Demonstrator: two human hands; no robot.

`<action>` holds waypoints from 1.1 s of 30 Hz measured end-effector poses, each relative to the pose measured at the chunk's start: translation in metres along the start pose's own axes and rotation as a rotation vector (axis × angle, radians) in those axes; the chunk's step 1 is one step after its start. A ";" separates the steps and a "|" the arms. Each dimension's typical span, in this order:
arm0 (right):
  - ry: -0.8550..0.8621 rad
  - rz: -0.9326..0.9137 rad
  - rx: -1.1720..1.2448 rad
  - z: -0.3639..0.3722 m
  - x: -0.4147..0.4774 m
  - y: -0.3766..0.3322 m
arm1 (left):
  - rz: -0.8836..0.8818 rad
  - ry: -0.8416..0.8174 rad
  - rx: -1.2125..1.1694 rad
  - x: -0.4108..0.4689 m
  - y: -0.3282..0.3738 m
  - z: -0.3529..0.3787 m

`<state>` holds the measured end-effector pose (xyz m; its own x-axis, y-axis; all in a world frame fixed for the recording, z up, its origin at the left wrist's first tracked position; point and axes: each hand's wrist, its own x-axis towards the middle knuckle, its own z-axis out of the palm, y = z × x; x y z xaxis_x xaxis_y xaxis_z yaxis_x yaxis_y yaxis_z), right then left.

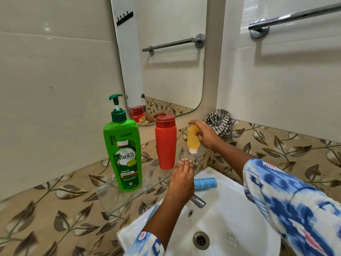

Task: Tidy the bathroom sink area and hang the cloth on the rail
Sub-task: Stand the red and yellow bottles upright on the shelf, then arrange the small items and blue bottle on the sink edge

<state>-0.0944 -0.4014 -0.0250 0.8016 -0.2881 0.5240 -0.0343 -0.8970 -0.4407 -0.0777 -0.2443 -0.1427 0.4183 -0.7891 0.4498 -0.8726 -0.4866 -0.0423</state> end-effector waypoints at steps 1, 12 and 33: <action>0.008 0.015 0.006 0.001 0.002 -0.001 | -0.001 0.001 0.000 0.000 0.000 0.000; 0.041 0.025 0.029 0.020 -0.015 0.011 | -0.002 -0.002 0.019 -0.001 0.000 -0.002; -0.300 -0.063 0.096 0.155 -0.153 -0.032 | -0.323 -0.138 -0.078 -0.193 -0.013 0.038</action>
<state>-0.1238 -0.2770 -0.2043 0.9411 -0.1081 0.3205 0.0663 -0.8701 -0.4883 -0.1376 -0.1000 -0.2634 0.7011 -0.6452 0.3035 -0.7042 -0.6935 0.1526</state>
